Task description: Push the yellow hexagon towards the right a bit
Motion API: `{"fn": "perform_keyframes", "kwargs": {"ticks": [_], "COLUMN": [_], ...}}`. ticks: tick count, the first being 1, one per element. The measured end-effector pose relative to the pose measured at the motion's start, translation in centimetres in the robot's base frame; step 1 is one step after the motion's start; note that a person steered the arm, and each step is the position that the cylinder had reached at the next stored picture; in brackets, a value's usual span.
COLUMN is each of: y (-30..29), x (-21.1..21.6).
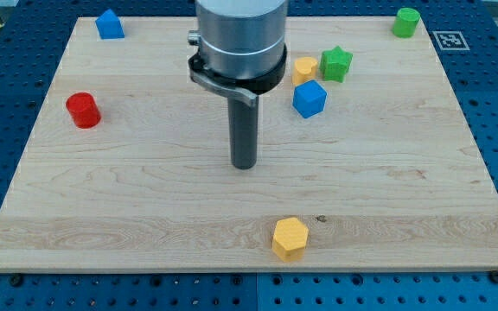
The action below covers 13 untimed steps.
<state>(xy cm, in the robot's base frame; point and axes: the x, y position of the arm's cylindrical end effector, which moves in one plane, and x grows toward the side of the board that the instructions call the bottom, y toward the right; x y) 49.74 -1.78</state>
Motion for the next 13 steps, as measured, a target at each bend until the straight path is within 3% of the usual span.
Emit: {"fn": "perform_keyframes", "kwargs": {"ticks": [5,10,13], "y": [0.1,4.3,12.4], "x": [12.1,12.1,12.2]}}
